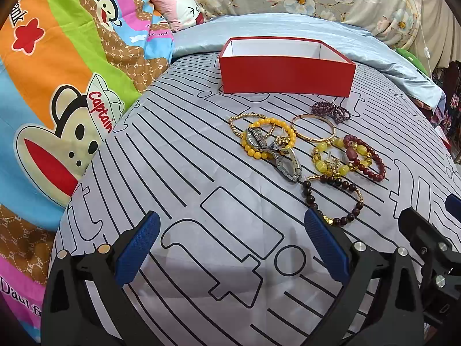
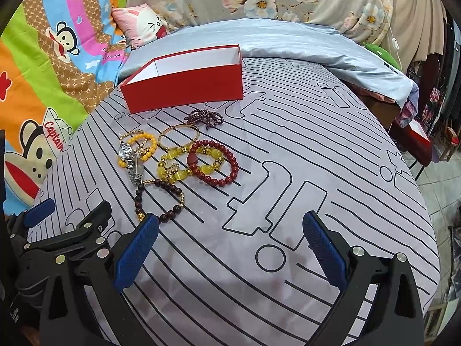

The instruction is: Organize jewelry

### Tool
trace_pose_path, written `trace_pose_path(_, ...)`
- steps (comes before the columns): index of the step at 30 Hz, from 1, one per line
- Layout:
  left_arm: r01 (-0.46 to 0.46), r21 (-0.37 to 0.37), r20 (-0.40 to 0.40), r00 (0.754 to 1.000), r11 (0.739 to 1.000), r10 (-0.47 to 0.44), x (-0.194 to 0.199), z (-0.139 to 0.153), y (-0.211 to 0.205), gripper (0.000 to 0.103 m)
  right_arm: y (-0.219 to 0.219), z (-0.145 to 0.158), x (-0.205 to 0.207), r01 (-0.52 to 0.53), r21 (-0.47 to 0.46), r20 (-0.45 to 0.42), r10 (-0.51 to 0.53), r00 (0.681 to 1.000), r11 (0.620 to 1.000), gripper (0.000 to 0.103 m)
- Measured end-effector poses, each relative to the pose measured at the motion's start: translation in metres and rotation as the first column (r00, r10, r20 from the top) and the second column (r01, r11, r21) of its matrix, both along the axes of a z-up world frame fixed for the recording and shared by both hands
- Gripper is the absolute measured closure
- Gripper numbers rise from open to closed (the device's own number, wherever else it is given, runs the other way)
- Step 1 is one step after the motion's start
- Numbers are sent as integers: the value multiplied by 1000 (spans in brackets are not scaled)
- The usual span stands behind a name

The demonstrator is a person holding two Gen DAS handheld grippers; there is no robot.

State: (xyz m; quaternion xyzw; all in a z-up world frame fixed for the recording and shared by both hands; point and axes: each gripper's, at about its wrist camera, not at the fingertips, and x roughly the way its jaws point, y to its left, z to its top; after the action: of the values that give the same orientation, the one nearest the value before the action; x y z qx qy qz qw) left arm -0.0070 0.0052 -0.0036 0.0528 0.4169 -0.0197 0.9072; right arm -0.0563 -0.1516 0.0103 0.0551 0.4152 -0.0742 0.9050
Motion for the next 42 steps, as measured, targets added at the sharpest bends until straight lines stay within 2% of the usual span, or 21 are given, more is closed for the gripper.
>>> trace_pose_path(42,-1,-1,0,1000,1000,1,2,2,2,7,1,2,0,-6,-6,-2,6,1000,1000,7)
